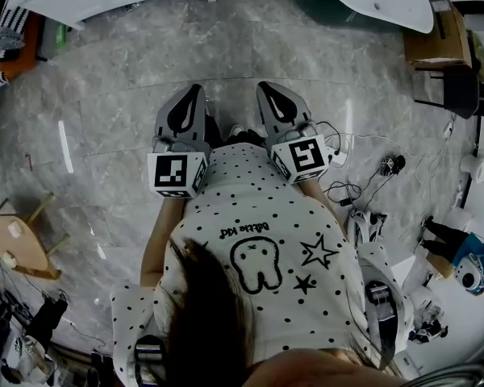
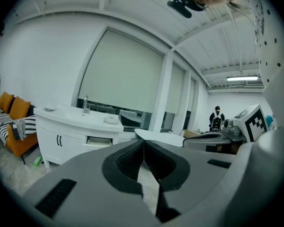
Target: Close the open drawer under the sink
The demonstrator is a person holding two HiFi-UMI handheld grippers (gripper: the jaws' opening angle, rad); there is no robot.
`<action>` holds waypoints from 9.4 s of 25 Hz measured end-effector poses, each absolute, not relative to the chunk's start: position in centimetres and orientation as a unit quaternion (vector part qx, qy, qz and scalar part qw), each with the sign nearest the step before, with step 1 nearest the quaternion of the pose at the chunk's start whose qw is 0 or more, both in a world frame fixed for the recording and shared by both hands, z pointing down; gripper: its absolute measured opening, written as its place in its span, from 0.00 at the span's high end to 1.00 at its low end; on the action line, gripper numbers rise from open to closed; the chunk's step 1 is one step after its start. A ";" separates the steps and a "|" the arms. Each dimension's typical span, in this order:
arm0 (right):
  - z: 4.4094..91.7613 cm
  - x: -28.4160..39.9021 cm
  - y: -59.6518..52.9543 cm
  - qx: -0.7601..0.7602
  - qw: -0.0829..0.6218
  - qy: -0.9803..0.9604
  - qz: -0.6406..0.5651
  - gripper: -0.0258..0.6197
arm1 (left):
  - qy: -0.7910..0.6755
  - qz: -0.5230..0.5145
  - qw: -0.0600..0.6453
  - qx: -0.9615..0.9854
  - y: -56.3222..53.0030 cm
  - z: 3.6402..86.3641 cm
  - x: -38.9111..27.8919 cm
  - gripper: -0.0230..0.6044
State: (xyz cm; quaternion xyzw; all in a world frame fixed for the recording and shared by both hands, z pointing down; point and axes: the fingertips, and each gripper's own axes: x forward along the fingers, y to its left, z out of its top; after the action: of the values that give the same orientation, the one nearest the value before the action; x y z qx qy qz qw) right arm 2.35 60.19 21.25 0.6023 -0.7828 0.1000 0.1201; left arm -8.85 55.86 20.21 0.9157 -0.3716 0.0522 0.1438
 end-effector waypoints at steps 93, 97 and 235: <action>22.0 7.7 15.8 0.607 0.115 -0.781 0.093 0.94 | -0.408 0.033 0.125 0.904 11.8 20.1 -5.7 0.94; 22.9 5.4 13.6 0.603 0.117 -0.783 0.100 0.94 | -0.409 0.037 0.119 0.904 9.3 20.5 -7.6 0.94; 38.4 10.1 3.4 0.507 0.186 -0.798 0.267 0.94 | -0.409 0.322 0.335 0.786 2.8 67.5 -0.7 0.76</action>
State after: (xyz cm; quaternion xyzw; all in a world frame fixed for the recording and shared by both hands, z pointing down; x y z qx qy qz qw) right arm 10.13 3.40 38.37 0.5070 -0.7983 0.2665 0.1862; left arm -0.66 2.77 67.46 0.7857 -0.4088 0.3218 0.3347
